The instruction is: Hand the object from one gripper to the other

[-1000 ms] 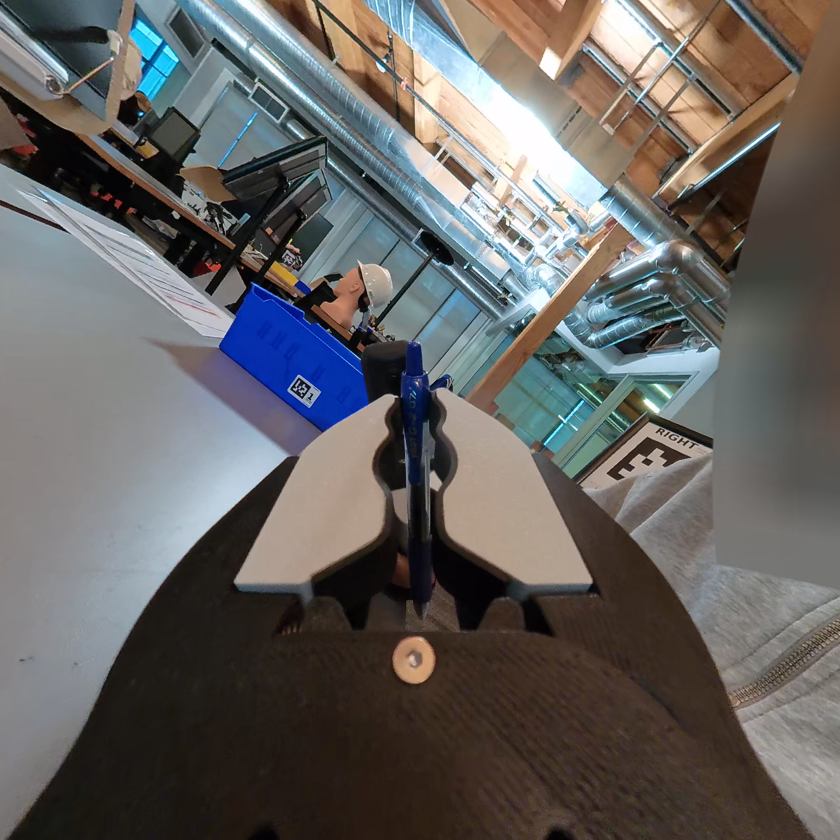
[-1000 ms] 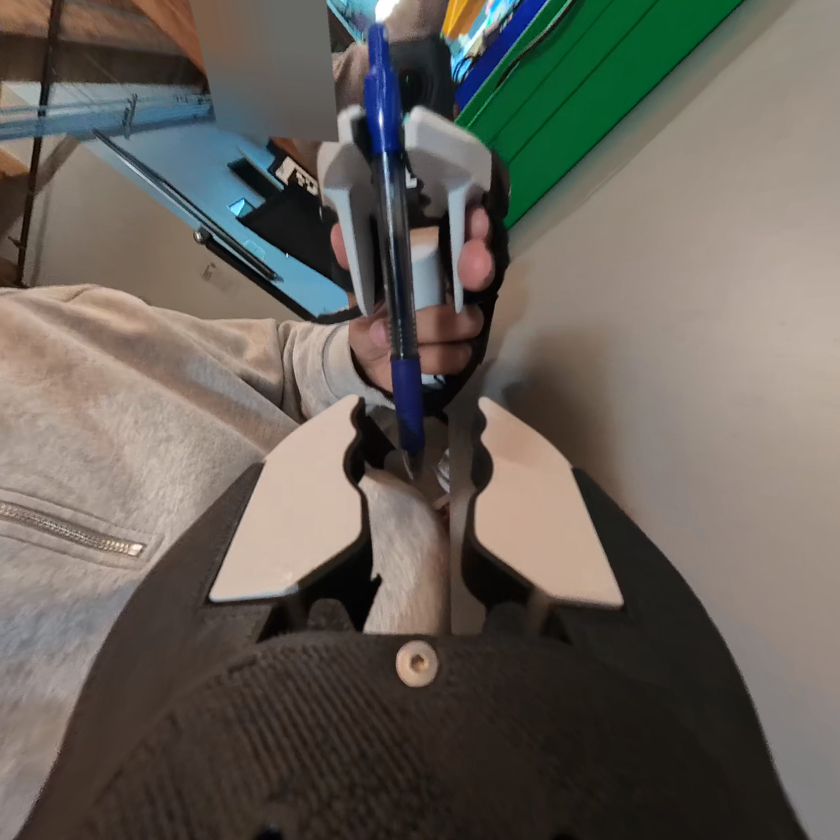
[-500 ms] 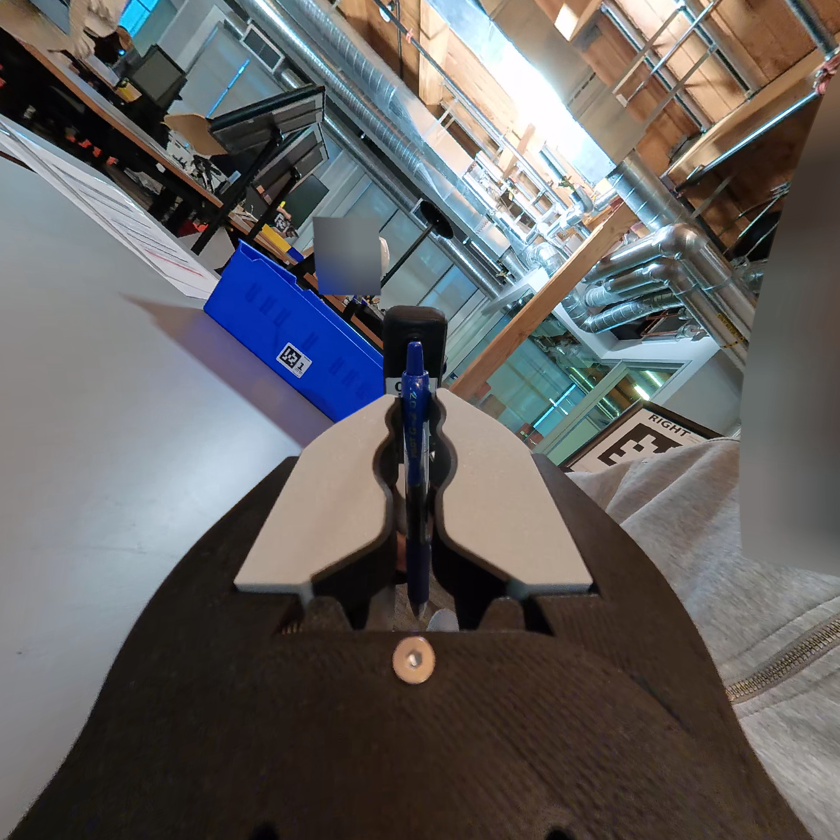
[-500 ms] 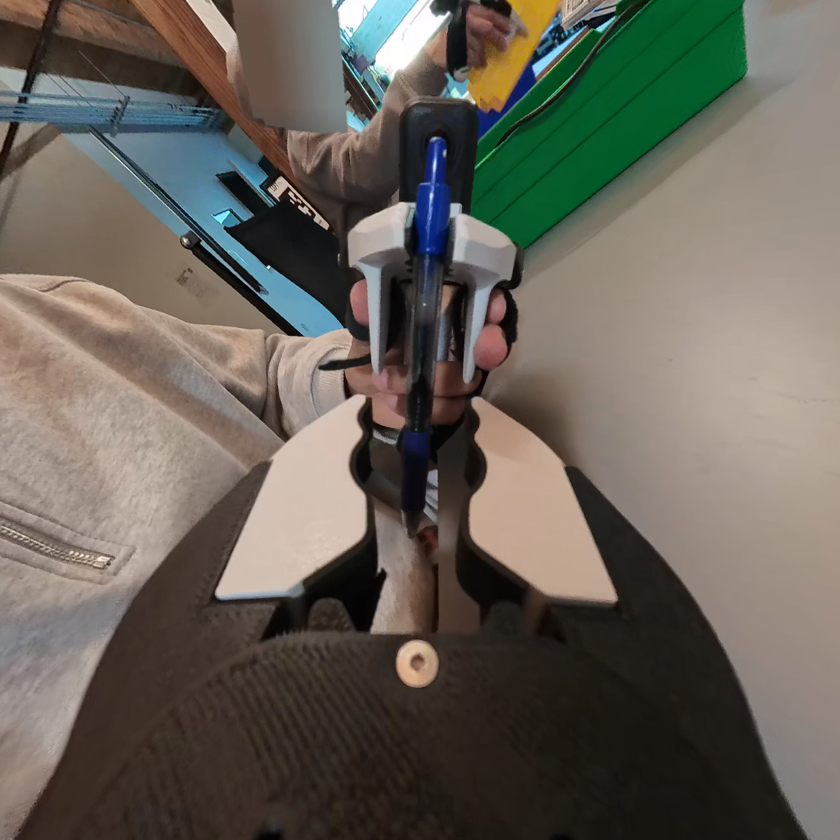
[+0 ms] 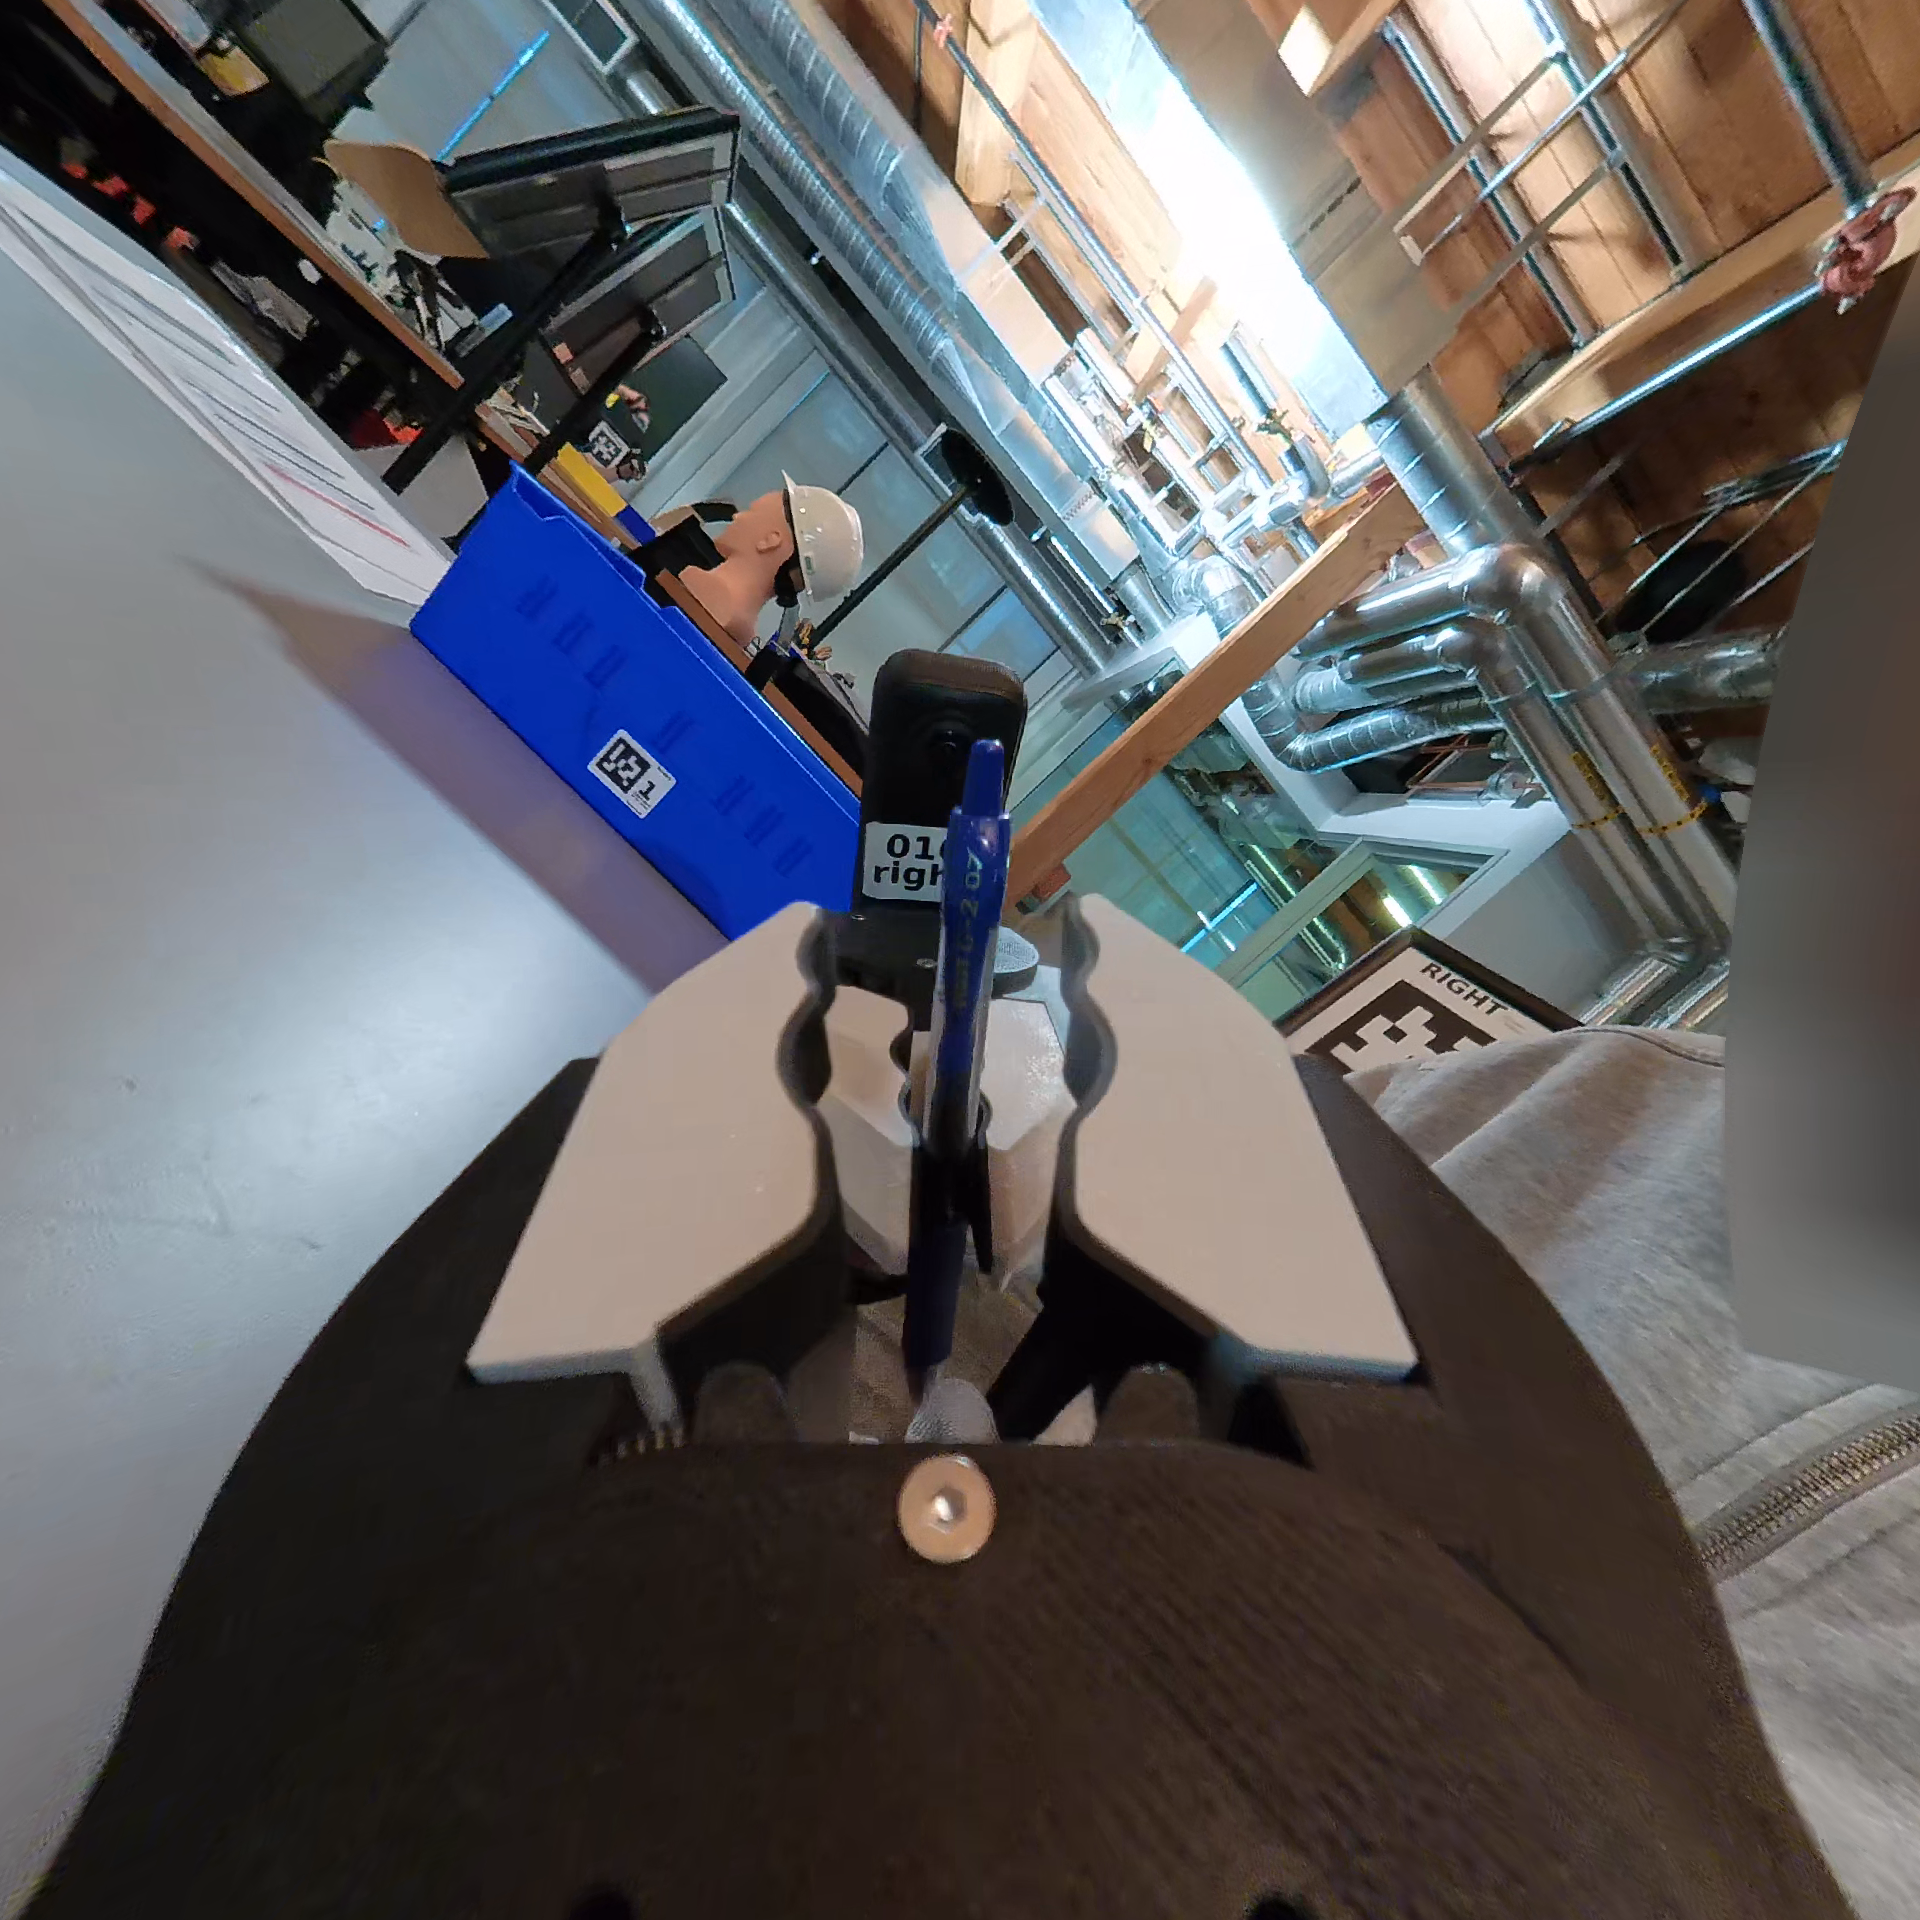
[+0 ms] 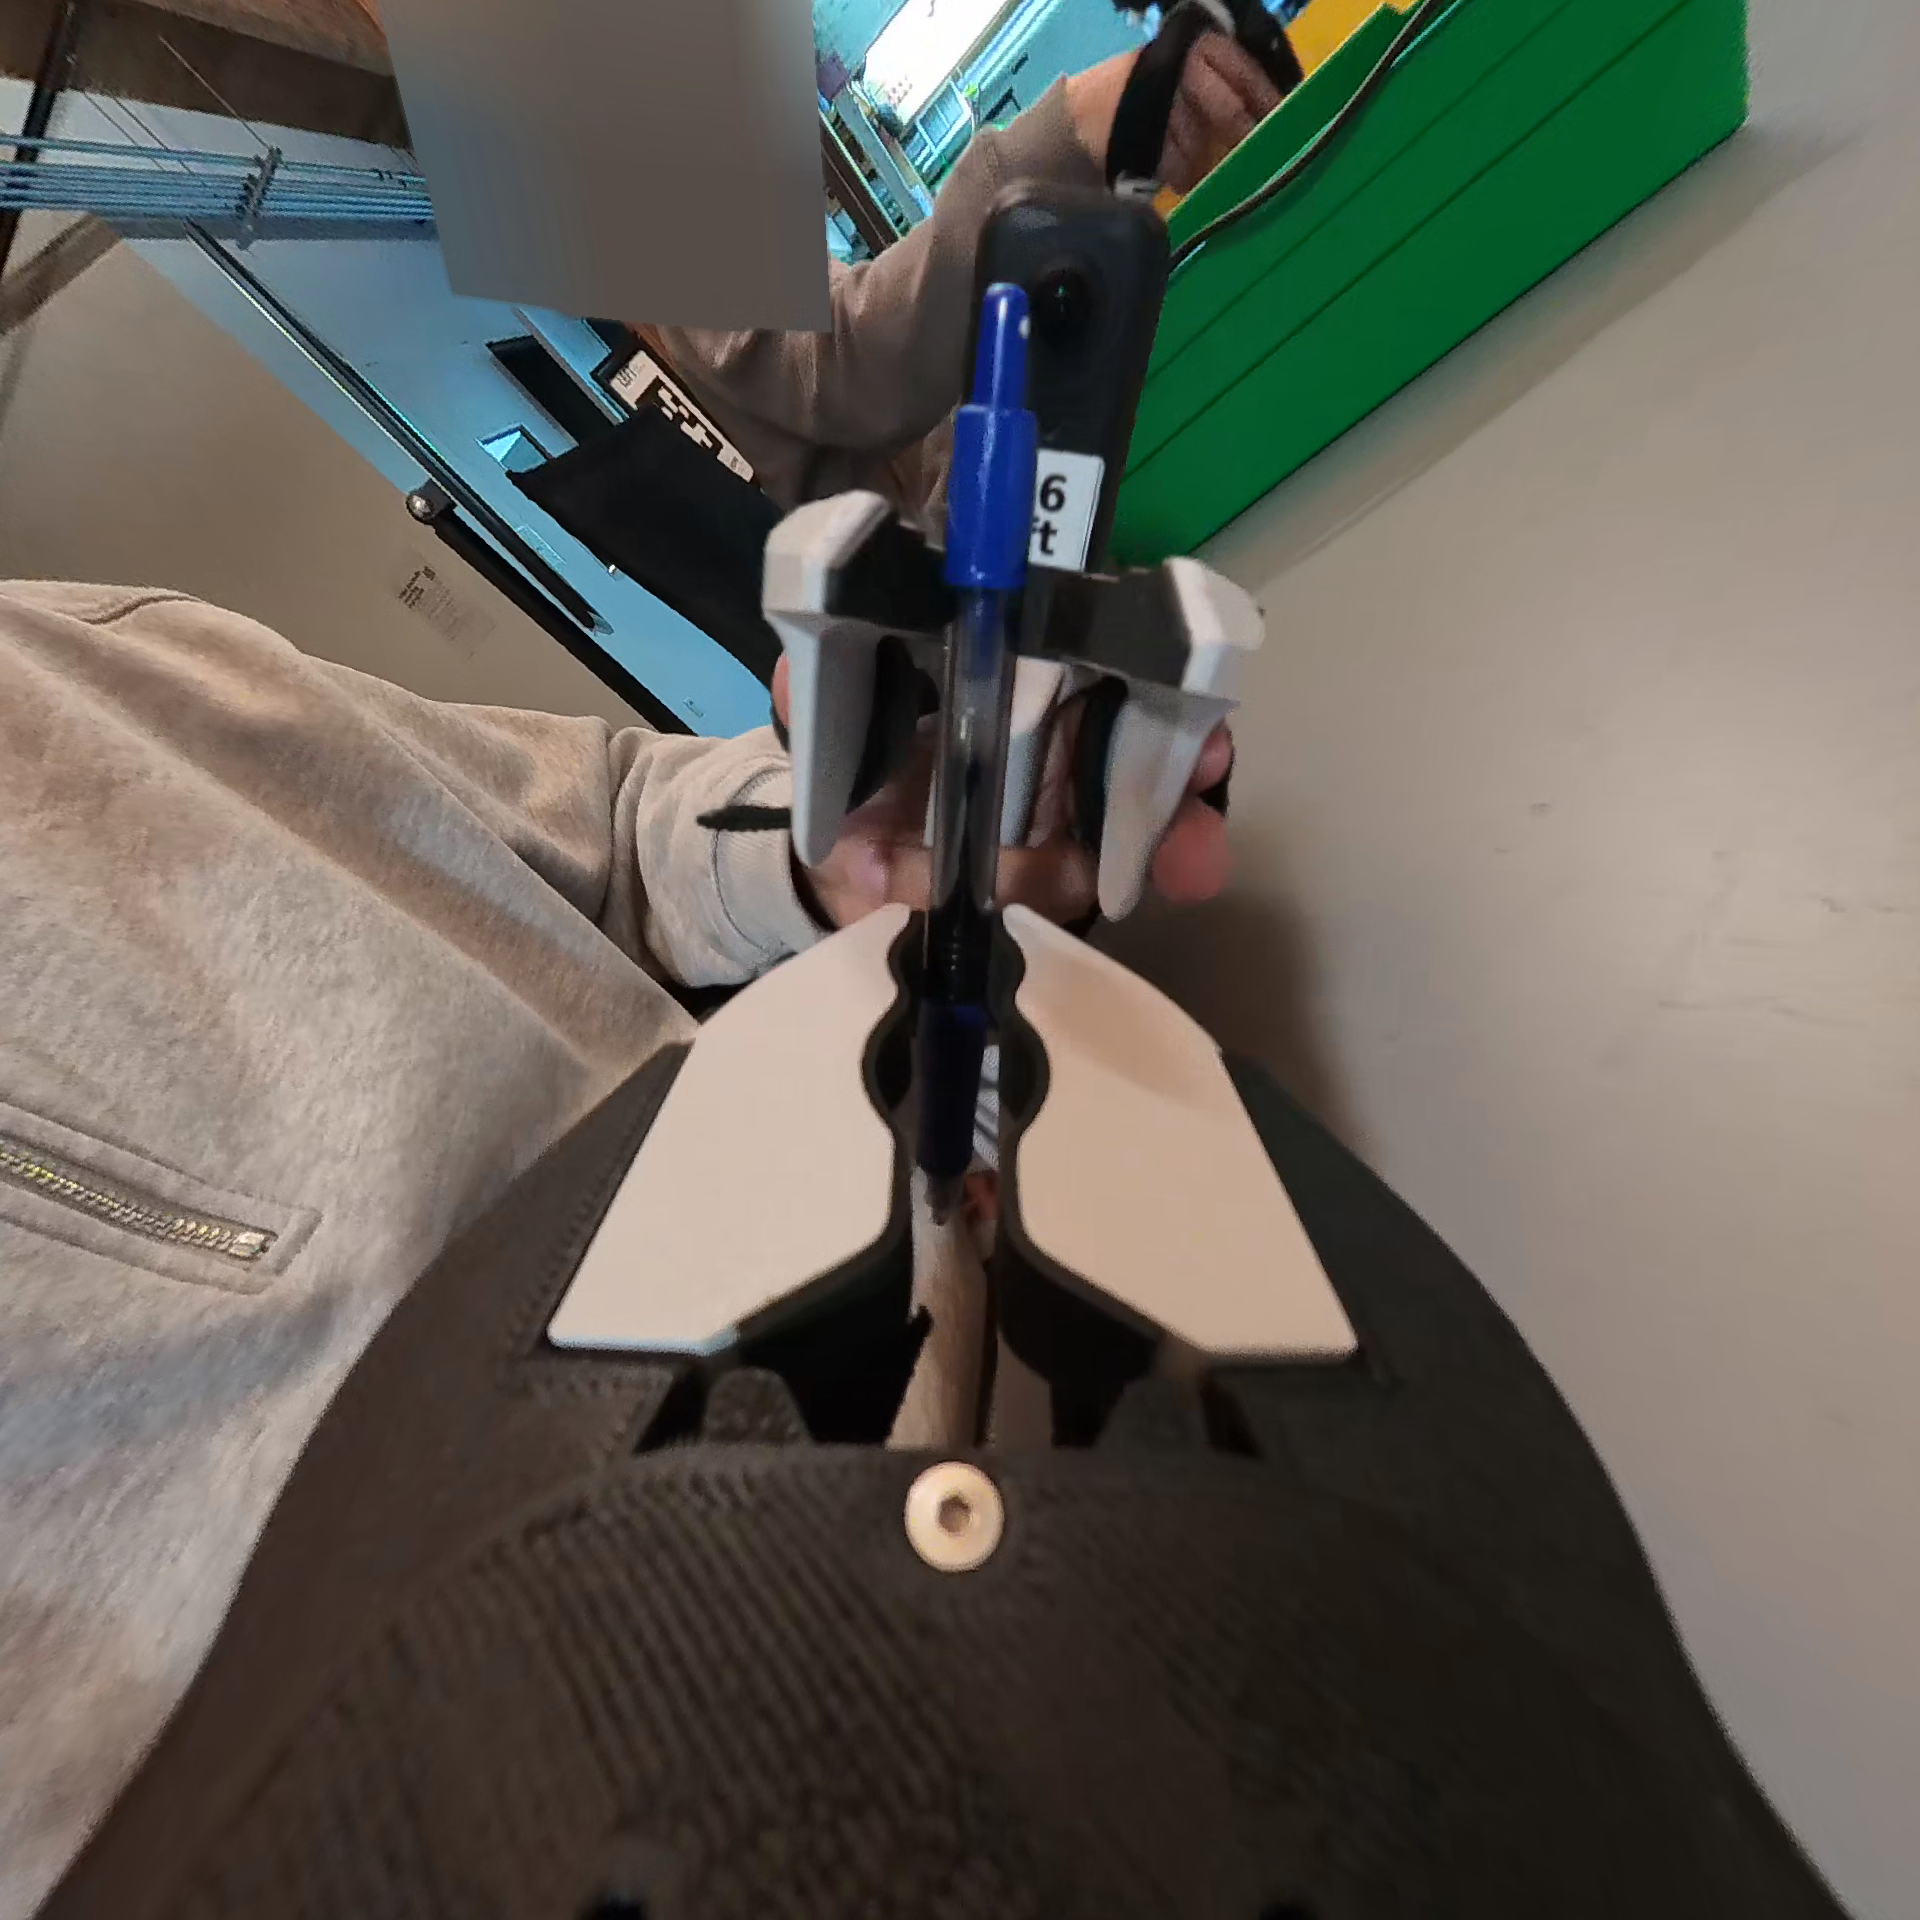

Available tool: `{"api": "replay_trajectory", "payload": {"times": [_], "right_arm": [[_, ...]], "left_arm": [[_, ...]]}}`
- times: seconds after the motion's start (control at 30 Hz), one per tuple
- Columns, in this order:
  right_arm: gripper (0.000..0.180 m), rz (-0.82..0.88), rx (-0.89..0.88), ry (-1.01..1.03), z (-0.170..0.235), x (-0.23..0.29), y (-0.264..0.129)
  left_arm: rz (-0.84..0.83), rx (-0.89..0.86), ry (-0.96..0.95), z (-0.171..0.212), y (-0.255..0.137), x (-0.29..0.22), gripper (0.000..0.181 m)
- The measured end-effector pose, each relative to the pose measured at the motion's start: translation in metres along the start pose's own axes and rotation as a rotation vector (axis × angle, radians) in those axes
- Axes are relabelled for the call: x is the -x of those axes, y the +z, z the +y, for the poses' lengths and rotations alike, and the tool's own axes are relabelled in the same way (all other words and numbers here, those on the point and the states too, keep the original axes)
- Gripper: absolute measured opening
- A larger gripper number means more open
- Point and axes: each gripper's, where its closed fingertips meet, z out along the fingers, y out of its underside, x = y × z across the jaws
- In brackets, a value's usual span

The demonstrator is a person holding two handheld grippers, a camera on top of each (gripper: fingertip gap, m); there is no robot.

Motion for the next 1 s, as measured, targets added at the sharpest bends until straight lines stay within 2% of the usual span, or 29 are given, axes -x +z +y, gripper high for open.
{"api": "replay_trajectory", "payload": {"times": [0.07, 0.43, 0.7, 0.87, 1.0], "right_arm": [[0.012, 0.003, -0.023, 0.008, -0.004, -0.001, -0.003], [0.012, -0.01, -0.228, 0.049, -0.038, -0.005, -0.029], [0.012, -0.028, -0.304, 0.057, -0.049, -0.003, -0.038], [0.012, -0.025, -0.278, 0.018, -0.046, 0.001, -0.033], [0.012, -0.021, -0.28, 0.016, -0.046, 0.001, -0.034]], "left_arm": [[-0.004, -0.001, -0.005, 0.0, 0.001, 0.001, 0.049], [-0.026, 0.073, -0.034, 0.013, 0.003, 0.01, 0.053], [-0.047, 0.271, -0.048, 0.05, 0.011, 0.014, 0.05], [-0.03, 0.406, -0.011, 0.074, 0.015, 0.008, 0.036], [-0.003, 0.444, -0.008, 0.08, 0.014, 0.003, 0.011]]}}
